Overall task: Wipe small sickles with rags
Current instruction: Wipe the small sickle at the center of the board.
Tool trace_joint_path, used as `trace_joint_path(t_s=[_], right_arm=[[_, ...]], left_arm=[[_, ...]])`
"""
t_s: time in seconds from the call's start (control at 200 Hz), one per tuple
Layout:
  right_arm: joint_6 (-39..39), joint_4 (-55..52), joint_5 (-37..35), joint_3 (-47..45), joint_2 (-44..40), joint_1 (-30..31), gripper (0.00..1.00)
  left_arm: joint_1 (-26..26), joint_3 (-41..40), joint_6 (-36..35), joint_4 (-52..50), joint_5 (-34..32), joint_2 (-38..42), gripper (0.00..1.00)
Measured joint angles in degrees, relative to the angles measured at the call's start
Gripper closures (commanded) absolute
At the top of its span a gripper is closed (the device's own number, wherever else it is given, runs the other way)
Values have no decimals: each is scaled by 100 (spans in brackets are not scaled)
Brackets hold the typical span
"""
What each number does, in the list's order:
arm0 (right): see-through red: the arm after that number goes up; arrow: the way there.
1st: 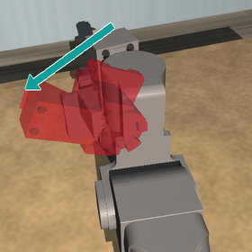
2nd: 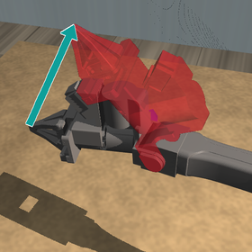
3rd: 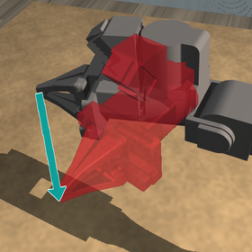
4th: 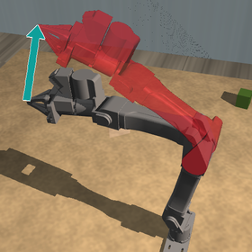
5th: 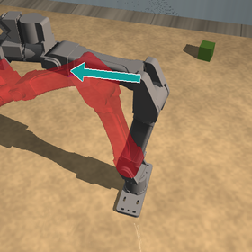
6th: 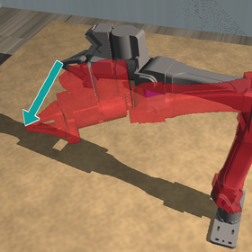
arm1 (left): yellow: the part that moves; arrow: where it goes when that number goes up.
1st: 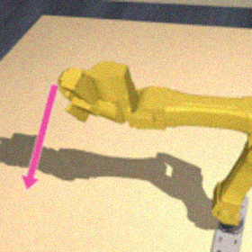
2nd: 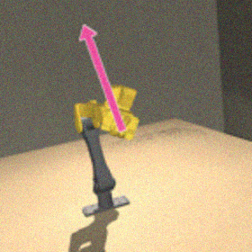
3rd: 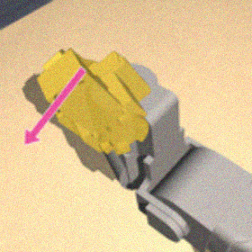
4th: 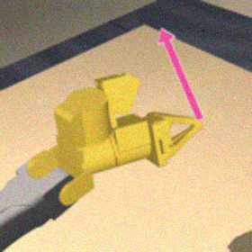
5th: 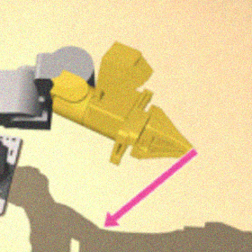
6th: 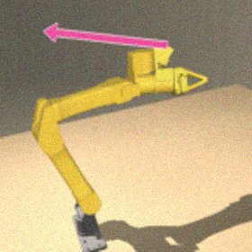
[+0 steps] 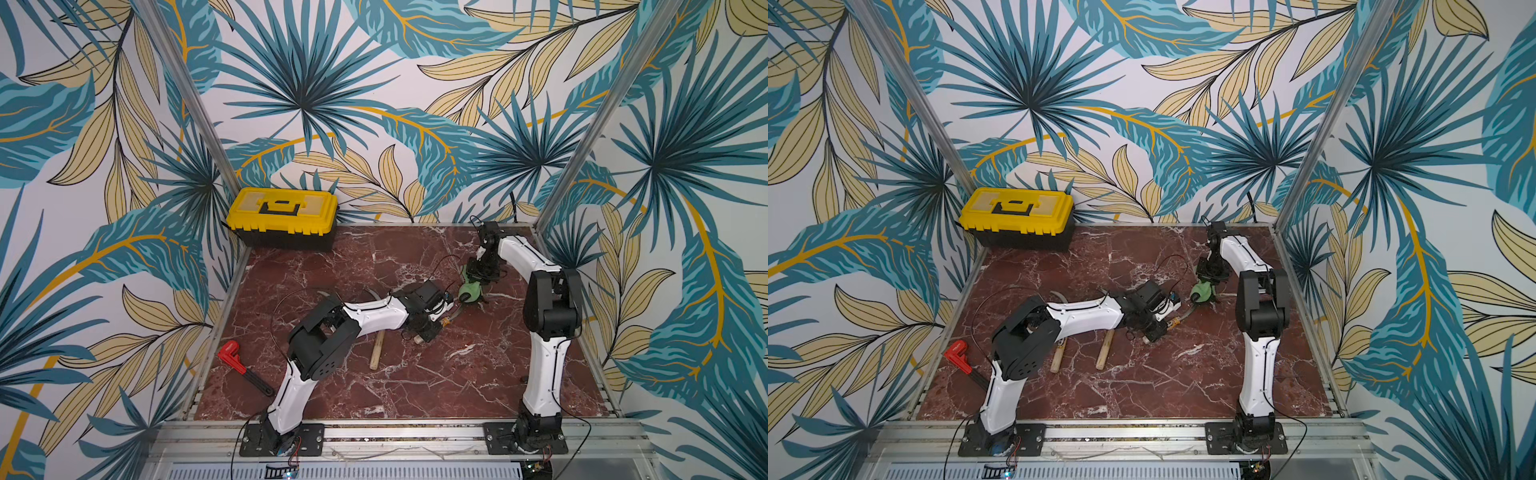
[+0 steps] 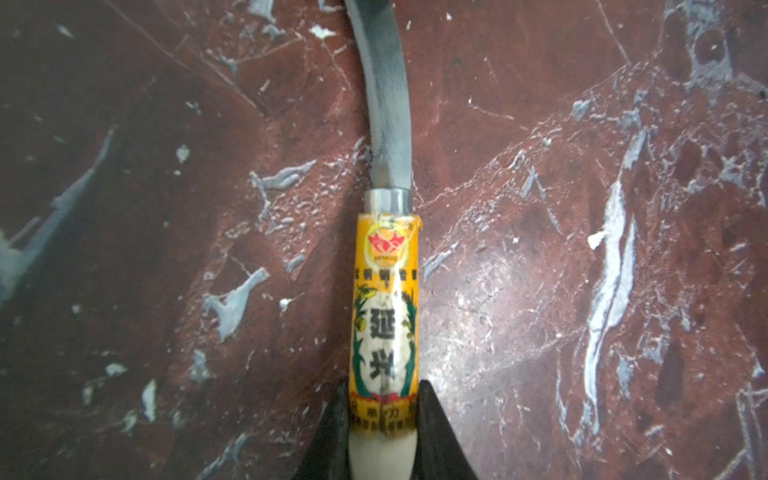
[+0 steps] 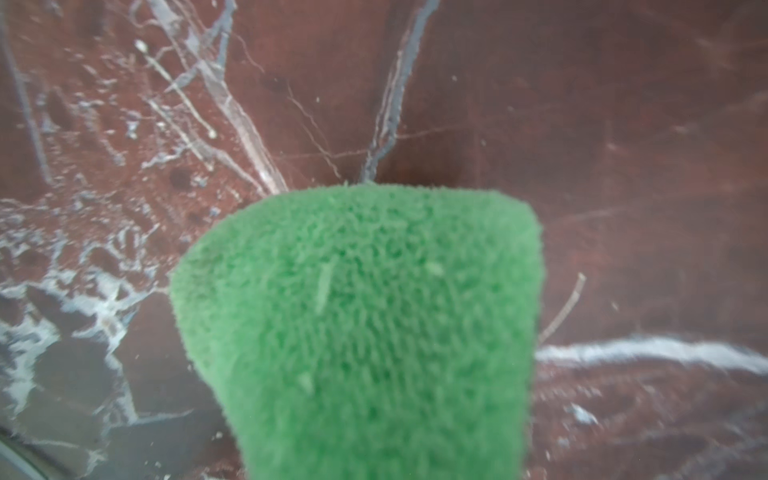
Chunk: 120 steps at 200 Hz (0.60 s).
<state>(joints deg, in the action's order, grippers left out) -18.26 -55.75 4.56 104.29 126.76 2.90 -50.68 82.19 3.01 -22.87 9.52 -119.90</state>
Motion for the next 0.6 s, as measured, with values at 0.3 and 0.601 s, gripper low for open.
trace_joint_path(t_s=[0.3,0.601], right_arm=[[199,-584,-210,573,483,136,84],[155,-286,-702,-549,-179,535,84]], left_arm=[[0,0,2,11,17,0,100],[0,-37,81,48,15,20,100]])
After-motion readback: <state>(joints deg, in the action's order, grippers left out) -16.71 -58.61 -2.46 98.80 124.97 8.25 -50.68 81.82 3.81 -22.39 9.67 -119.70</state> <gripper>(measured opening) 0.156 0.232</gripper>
